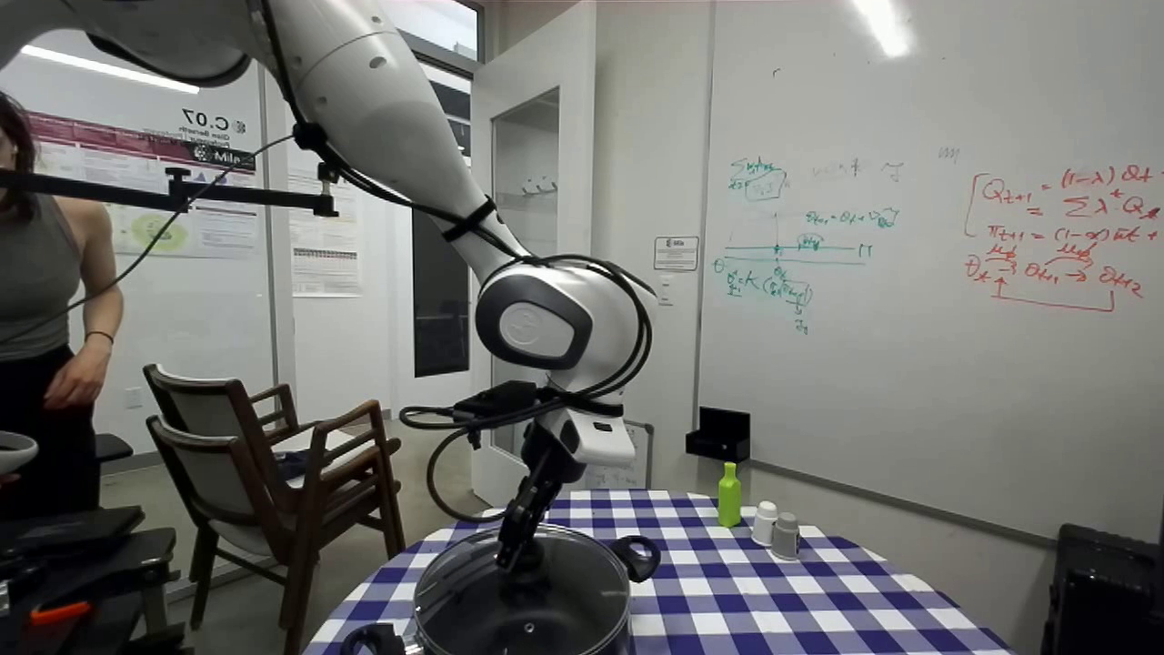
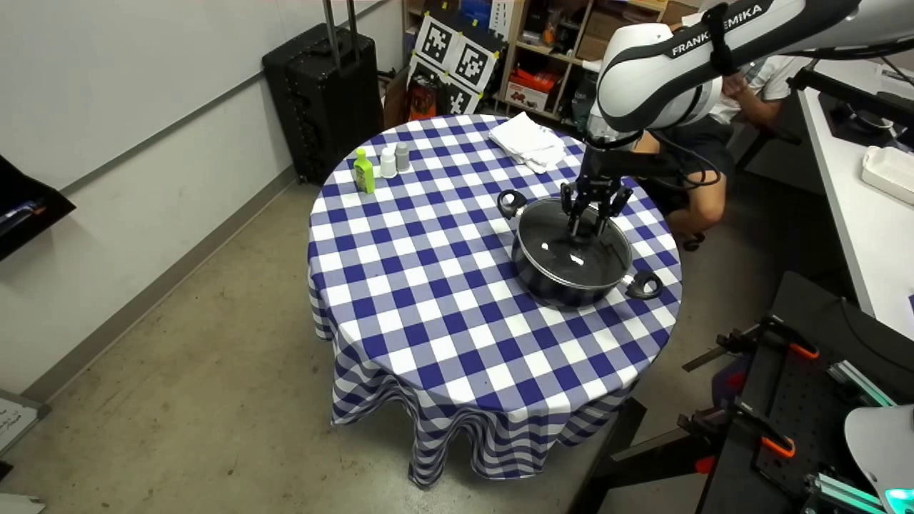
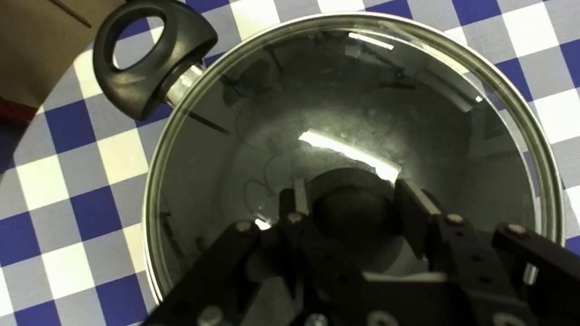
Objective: Put the lid on the pot
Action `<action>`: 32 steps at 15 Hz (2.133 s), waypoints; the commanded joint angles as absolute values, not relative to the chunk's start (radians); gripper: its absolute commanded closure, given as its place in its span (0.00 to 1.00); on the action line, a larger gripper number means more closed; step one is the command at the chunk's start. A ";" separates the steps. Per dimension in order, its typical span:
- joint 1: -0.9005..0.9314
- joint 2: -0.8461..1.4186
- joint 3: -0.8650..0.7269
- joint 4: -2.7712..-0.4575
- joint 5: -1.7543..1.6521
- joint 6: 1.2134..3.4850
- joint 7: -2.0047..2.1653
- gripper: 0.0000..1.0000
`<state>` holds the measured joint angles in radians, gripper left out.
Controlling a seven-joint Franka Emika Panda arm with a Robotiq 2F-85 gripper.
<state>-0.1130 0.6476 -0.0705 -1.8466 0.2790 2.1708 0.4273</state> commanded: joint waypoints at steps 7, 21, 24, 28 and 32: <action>-0.101 0.629 -0.089 -1.858 0.288 2.140 0.432 0.76; -0.084 0.641 -0.125 -1.837 0.268 2.118 0.481 0.76; -0.083 0.644 -0.123 -1.830 0.270 2.116 0.478 0.76; -0.082 0.650 -0.120 -1.828 0.272 2.114 0.476 0.76; -0.089 0.644 -0.109 -1.834 0.284 2.111 0.453 0.20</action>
